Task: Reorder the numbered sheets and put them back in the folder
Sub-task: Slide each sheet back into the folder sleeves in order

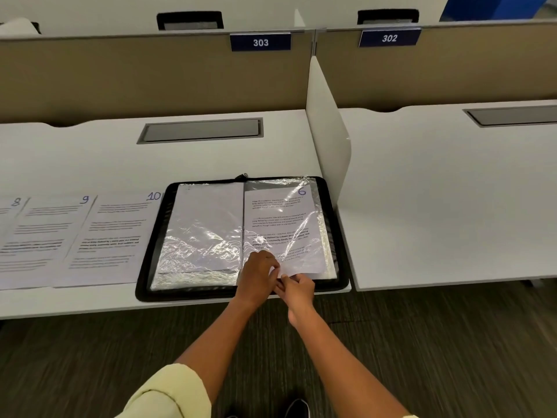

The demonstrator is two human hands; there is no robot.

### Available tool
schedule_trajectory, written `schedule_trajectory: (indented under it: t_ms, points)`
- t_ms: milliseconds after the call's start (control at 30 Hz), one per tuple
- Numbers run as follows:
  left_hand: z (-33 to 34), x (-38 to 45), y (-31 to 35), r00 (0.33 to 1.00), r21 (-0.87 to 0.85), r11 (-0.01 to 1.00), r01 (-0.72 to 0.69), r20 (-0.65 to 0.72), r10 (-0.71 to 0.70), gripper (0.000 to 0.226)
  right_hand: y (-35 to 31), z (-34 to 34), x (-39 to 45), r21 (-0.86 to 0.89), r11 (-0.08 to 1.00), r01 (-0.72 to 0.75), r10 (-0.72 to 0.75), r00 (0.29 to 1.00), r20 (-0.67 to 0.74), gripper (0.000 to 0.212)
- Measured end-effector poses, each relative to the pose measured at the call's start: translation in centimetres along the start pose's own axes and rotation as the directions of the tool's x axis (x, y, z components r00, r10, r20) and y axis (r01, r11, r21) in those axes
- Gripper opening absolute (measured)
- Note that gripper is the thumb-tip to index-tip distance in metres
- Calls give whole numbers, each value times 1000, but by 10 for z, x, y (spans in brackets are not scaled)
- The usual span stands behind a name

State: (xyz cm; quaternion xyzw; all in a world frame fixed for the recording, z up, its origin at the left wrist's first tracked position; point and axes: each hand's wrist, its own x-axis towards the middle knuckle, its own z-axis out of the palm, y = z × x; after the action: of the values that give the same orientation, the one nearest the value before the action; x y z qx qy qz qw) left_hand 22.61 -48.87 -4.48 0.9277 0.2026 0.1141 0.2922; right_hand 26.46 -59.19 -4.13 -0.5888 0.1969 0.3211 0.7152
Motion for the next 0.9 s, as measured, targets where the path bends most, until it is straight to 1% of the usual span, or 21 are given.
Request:
schedule_trajectory:
  t_ms: [267,433,533,700,767,833,900]
  points:
    - [-5,3,1,998,-71,996,50,-20,-52,13,-13,12,11,-14,1000,26,-26,1000,-9,21]
    - [-11,3,-1,999,-106,994,37,-18,-39,14,-18,16,19,-1,1000,13,-13,1000,-16,18]
    - [-12,3,-1,999,-120,992,36,-7,-37,14,-20,17,20,20,1000,7,-7,1000,-9,9]
    - [-15,2,-2,999,-131,991,33,9,-32,14,-22,13,22,66,998,8,-6,999,-31,4]
    - [-15,1,-3,1000,-125,992,12,16,-10,14,-20,10,21,71,997,11,-8,999,-45,8]
    - [-14,-2,-7,999,-113,994,-6,32,10,15,-21,7,20,72,997,15,-11,999,-53,2]
    - [-14,-5,-11,998,-92,996,-17,58,23,16,-22,6,19,84,996,11,-7,999,-53,4]
